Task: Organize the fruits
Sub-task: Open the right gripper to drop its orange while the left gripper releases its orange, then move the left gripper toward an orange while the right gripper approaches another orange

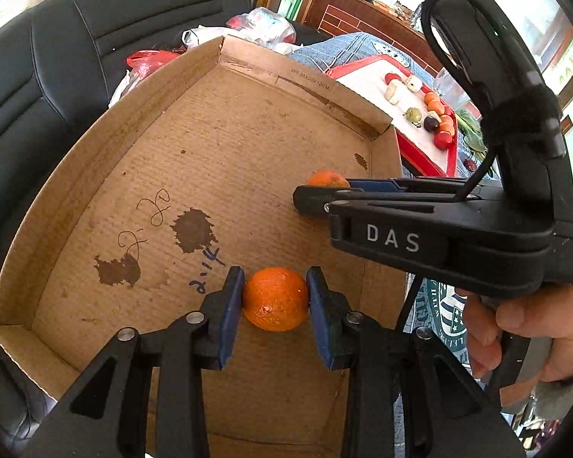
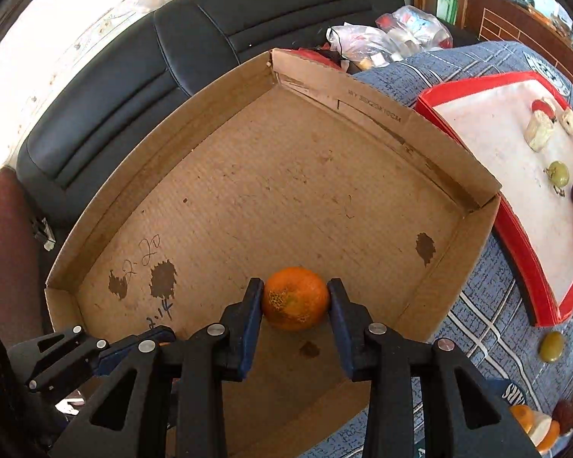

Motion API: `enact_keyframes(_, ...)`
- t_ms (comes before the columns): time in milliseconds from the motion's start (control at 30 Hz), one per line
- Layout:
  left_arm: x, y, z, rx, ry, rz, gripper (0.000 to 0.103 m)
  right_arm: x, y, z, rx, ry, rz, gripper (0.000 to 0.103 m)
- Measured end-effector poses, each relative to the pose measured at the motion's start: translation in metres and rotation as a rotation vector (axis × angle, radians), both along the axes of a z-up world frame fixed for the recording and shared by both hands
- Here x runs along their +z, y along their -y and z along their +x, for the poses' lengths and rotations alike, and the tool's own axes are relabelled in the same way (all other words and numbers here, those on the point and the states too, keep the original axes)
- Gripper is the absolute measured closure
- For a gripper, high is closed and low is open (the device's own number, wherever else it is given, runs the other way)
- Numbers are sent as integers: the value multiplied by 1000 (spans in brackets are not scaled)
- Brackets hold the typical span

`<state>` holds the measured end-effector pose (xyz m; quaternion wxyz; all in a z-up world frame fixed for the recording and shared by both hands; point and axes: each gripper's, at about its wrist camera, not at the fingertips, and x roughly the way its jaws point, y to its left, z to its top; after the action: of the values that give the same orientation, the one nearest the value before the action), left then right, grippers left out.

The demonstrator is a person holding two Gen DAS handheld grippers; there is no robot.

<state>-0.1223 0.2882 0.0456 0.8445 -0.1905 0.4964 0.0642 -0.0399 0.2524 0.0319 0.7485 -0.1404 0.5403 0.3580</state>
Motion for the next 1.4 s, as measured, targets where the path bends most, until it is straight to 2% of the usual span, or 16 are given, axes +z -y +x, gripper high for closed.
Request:
enact_keyframes(100,0,0,1,-5,-5,3,71,4,6,2,-31,5,3,50)
enact_keyframes(233,1,2,5,-15,-27,5,67,20,21,-3,-61,29,43,47)
enact_keyframes(367,3,5,9,-16,-49,4,49,39,49,-10,-102,58,82,38)
enact_keyframes(467,5,9,13,-23,-58,7,45,51,76,-17,-149,80,99,34)
enact_keyframes(533,8,13,16,-36,-62,14,38,56,93,-17,-187,85,107,32)
enact_keyframes(567,10,15,18,-43,-66,23,30,58,105,-18,-210,84,112,30)
enact_keyframes(600,12,17,19,-50,-67,30,29,58,114,-19,-233,85,116,28)
enact_keyframes(800,26,38,25,-125,-67,103,29,58,181,-26,-376,80,130,27)
enact_keyframes(967,38,58,31,-175,-58,125,29,57,228,-35,-479,84,133,26)
enact_keyframes(1400,40,114,41,-298,-59,90,29,55,316,-61,-672,103,133,26)
